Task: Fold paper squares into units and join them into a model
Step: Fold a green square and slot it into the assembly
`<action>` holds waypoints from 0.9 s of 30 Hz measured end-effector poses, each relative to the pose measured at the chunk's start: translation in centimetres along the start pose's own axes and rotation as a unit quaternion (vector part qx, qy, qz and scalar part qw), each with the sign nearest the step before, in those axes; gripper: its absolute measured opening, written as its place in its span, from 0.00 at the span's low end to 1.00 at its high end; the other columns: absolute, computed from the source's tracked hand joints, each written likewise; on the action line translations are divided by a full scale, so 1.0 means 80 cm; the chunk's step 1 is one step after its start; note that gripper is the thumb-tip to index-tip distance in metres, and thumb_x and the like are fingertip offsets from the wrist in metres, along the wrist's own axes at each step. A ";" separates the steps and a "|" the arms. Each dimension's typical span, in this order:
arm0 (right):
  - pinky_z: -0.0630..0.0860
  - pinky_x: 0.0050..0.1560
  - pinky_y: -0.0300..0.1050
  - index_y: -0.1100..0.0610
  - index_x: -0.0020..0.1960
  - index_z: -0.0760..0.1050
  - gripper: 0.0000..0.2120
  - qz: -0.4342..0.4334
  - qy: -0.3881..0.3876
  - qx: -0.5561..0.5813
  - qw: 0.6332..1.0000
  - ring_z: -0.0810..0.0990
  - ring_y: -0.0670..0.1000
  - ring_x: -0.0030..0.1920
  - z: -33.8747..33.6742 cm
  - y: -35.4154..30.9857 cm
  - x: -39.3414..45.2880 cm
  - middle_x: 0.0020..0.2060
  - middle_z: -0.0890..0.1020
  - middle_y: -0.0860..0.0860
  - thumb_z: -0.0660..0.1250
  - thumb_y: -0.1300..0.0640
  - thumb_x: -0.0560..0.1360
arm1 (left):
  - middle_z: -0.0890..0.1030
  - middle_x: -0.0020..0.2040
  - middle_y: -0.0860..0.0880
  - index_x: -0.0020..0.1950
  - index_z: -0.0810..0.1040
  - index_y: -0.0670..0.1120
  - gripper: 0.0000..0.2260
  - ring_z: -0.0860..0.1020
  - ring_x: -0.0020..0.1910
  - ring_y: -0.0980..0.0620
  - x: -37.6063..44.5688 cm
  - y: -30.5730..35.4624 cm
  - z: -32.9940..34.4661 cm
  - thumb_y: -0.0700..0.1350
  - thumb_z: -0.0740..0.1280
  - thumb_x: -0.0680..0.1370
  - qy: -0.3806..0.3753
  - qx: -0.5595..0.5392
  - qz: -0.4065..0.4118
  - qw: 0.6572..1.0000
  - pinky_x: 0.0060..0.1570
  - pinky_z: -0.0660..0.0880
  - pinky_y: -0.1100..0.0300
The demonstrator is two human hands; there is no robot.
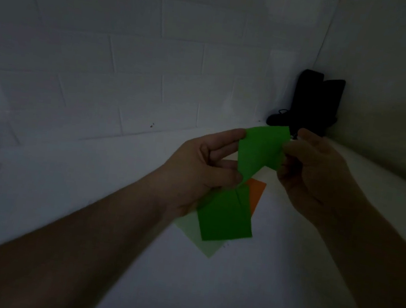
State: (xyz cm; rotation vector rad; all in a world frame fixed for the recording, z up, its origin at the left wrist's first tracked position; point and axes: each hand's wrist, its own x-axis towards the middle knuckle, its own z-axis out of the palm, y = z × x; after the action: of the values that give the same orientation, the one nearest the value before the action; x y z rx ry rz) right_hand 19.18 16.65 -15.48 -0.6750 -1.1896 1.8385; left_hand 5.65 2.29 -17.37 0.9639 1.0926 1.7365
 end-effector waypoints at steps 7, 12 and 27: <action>0.75 0.31 0.39 0.51 0.65 0.71 0.20 0.023 0.007 0.003 1.000 0.77 0.45 0.32 -0.001 0.002 0.002 0.41 0.78 0.52 0.68 0.66 0.77 | 0.79 0.70 0.49 0.76 0.71 0.43 0.35 0.82 0.60 0.46 -0.003 0.006 0.001 0.17 0.59 0.73 -0.042 -0.064 -0.036 0.996 0.44 0.82 0.58; 0.76 0.31 0.39 0.52 0.66 0.72 0.21 0.027 0.012 0.007 1.000 0.77 0.45 0.33 0.001 0.000 -0.001 0.42 0.79 0.52 0.68 0.66 0.76 | 0.78 0.72 0.50 0.77 0.70 0.44 0.42 0.77 0.69 0.43 0.001 0.003 -0.006 0.17 0.63 0.67 -0.059 -0.036 -0.016 0.997 0.49 0.83 0.55; 0.76 0.32 0.39 0.51 0.60 0.72 0.17 0.014 -0.029 0.028 0.999 0.78 0.45 0.31 -0.003 -0.004 -0.001 0.42 0.79 0.52 0.67 0.67 0.77 | 0.79 0.70 0.45 0.78 0.68 0.43 0.31 0.79 0.67 0.42 -0.007 0.012 0.004 0.27 0.66 0.76 -0.038 -0.070 -0.026 0.996 0.68 0.73 0.42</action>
State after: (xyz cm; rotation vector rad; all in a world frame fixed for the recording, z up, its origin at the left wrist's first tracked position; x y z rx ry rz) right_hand 19.51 16.75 -15.29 -0.6141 -1.1672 1.9176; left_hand 5.91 1.61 -16.45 0.8997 0.9263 1.6962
